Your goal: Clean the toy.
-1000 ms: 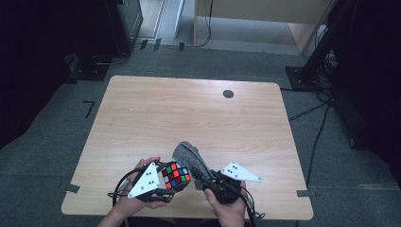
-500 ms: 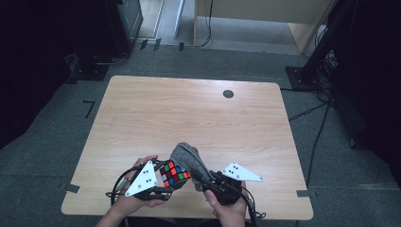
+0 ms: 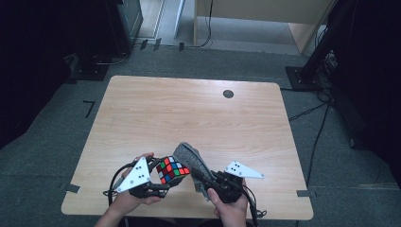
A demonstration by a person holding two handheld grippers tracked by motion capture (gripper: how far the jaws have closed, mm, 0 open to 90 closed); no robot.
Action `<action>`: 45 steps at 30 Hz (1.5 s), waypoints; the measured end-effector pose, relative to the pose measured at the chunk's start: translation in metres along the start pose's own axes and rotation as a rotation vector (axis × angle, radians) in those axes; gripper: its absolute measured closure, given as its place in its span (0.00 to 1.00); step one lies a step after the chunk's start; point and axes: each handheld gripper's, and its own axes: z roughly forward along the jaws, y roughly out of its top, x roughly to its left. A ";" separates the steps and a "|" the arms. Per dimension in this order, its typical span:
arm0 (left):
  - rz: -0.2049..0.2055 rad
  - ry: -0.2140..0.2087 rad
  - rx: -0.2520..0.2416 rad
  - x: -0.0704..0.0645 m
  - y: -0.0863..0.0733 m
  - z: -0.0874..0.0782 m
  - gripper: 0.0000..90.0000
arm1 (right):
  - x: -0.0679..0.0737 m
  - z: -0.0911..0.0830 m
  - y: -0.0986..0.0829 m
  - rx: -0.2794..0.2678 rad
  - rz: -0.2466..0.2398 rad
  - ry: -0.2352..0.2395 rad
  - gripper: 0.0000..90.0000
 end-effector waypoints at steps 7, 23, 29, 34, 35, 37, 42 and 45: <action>-0.122 -0.041 -0.091 0.008 0.001 -0.006 0.38 | 0.019 0.021 -0.014 0.075 -0.157 0.080 0.87; -0.186 -0.062 -0.075 0.018 0.002 -0.010 0.38 | 0.036 0.022 -0.022 0.065 -0.485 0.031 0.86; -0.209 -0.052 -0.078 0.017 0.002 -0.007 0.38 | 0.039 0.037 -0.035 0.130 -0.488 0.039 0.86; -0.174 -0.025 -0.076 0.007 0.002 0.001 0.38 | 0.045 0.047 -0.045 0.136 -0.466 0.064 0.86; -0.175 -0.022 -0.076 0.006 0.001 0.002 0.38 | 0.048 0.048 -0.047 0.123 -0.470 0.064 0.86; -0.181 -0.018 -0.065 0.005 0.000 0.005 0.38 | 0.052 0.049 -0.048 0.109 -0.475 0.087 0.86; -0.197 0.000 -0.059 0.007 -0.003 0.006 0.38 | 0.053 0.048 -0.047 0.082 -0.485 0.076 0.86; -0.218 0.013 -0.081 0.013 -0.002 0.000 0.38 | 0.042 0.045 -0.044 0.072 -0.452 0.015 0.86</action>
